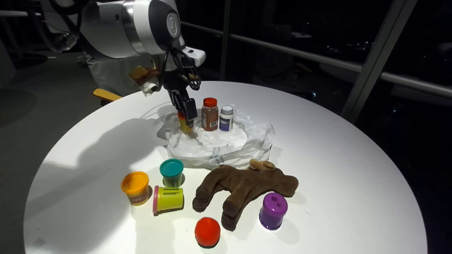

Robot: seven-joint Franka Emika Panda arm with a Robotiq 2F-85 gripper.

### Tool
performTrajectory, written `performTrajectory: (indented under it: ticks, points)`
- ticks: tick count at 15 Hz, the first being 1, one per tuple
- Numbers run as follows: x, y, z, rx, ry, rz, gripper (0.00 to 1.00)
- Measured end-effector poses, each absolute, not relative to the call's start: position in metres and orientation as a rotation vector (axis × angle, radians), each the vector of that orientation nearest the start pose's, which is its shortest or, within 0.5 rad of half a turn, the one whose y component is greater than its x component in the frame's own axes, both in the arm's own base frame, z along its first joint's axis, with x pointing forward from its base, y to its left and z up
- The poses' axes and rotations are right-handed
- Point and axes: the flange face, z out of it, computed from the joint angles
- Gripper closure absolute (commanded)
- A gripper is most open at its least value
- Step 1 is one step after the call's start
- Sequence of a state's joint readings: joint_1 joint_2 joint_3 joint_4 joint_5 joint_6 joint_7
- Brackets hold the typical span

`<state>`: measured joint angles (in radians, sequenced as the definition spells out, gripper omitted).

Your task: Pick up all the objects surrounding the white plate and arrange them on the plate

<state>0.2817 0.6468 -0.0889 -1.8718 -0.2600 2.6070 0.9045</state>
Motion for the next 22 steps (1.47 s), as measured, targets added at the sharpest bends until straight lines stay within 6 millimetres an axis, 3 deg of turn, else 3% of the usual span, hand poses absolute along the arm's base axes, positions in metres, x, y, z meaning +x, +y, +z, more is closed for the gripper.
performTrajectory:
  ticks: [3,6,9,12,15,19,22]
  points:
    - [0.634,0.132,0.172,-3.151,0.776,-0.283,0.03]
    - [0.635,0.129,0.188,-3.156,0.757,-0.3,0.0]
    - [0.621,0.12,0.223,-3.172,0.729,-0.295,0.0]
    - [0.583,0.112,0.258,-3.193,0.68,-0.244,0.0]
    - [0.531,0.106,0.273,-3.21,0.574,-0.155,0.0]
    - [0.466,0.086,0.259,-3.243,0.47,-0.014,0.0]
    - [0.44,0.07,0.238,-3.254,0.424,0.069,0.0]
